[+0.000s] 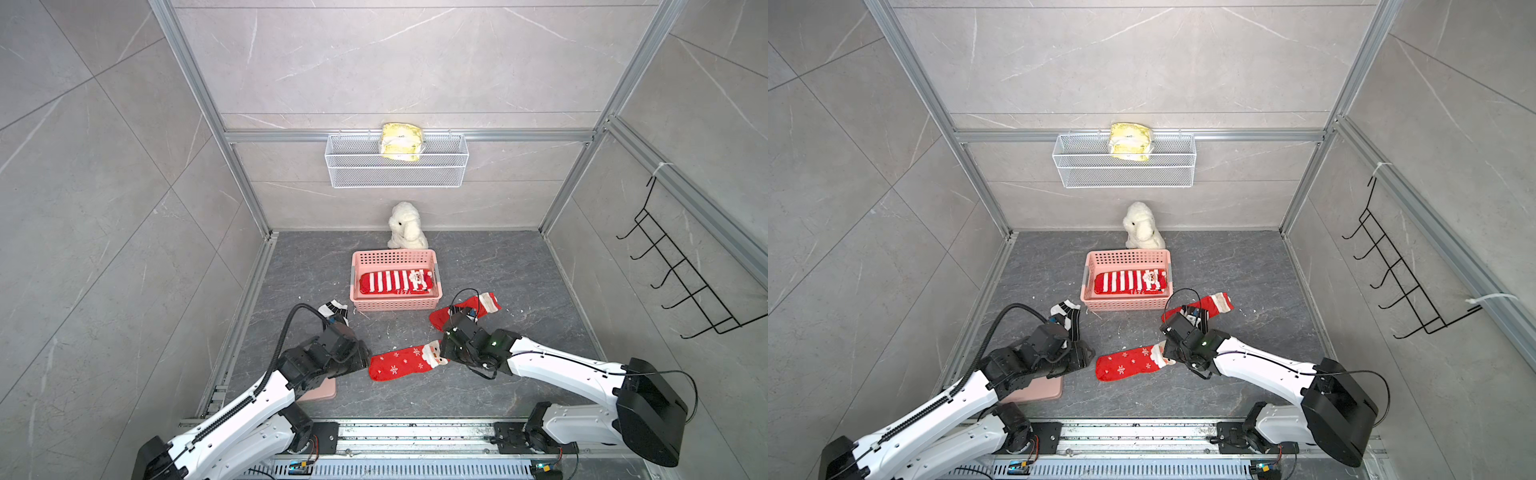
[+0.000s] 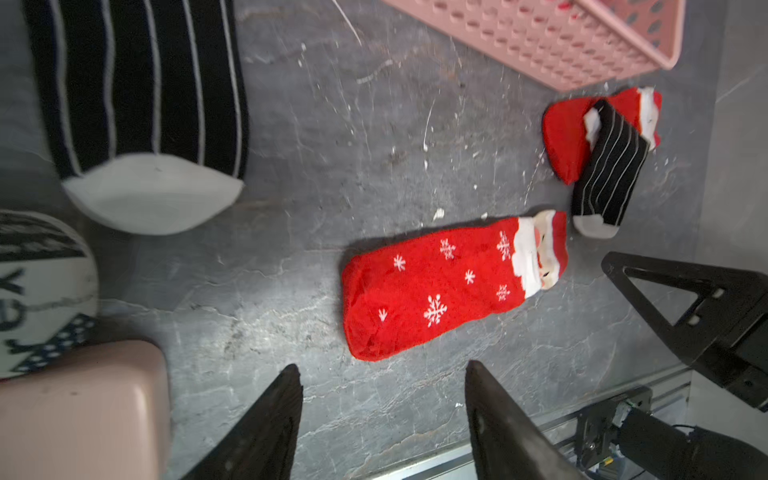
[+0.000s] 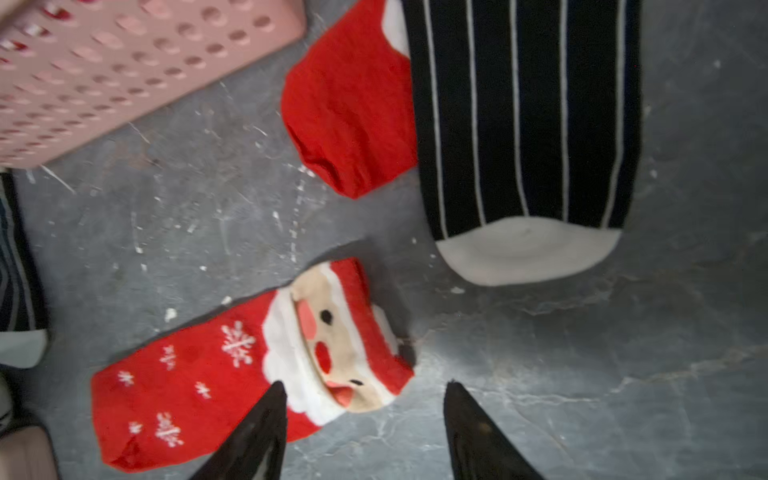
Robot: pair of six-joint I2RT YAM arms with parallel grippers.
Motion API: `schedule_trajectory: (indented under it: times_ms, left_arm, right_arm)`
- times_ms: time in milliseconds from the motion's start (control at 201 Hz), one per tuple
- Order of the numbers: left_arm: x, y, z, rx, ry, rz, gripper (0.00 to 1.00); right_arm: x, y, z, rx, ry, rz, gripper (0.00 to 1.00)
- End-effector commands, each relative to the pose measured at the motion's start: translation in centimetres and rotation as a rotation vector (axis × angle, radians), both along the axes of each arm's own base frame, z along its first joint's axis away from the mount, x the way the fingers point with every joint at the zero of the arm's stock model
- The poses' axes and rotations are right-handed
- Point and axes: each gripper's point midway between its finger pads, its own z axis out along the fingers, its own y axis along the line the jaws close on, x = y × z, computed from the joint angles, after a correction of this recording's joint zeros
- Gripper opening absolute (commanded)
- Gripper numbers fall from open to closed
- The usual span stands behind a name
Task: Place the socks together as a pair
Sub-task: Flatten out the sock at the center of the board, then adjust the sock at the center of the board.
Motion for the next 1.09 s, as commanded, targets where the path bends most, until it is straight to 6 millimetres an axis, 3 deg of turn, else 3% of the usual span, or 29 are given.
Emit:
schedule_trajectory:
  times_ms: [0,348,518,722,1090]
  left_arm:
    - [0.8,-0.9,-0.3,0.019,-0.042,0.078,0.53]
    - [0.3,-4.9,-4.2,-0.026,0.018,0.044,0.46]
    - [0.6,-5.3,-5.1,0.000,0.019,0.049,0.43]
    - [1.0,-4.8,-6.0,0.039,0.009,0.062,0.41]
    - [1.3,-4.2,-6.8,0.080,-0.006,0.069,0.41]
  right_arm:
    - [0.4,0.2,-0.3,0.034,-0.004,0.014,0.59]
    - [0.6,0.2,-2.6,0.028,0.044,-0.001,0.52]
    - [0.4,0.0,-3.3,0.026,0.050,-0.008,0.47]
    - [0.1,-0.4,-3.9,0.017,0.057,-0.016,0.31]
    - [0.3,0.2,-4.4,0.046,0.049,-0.009,0.30]
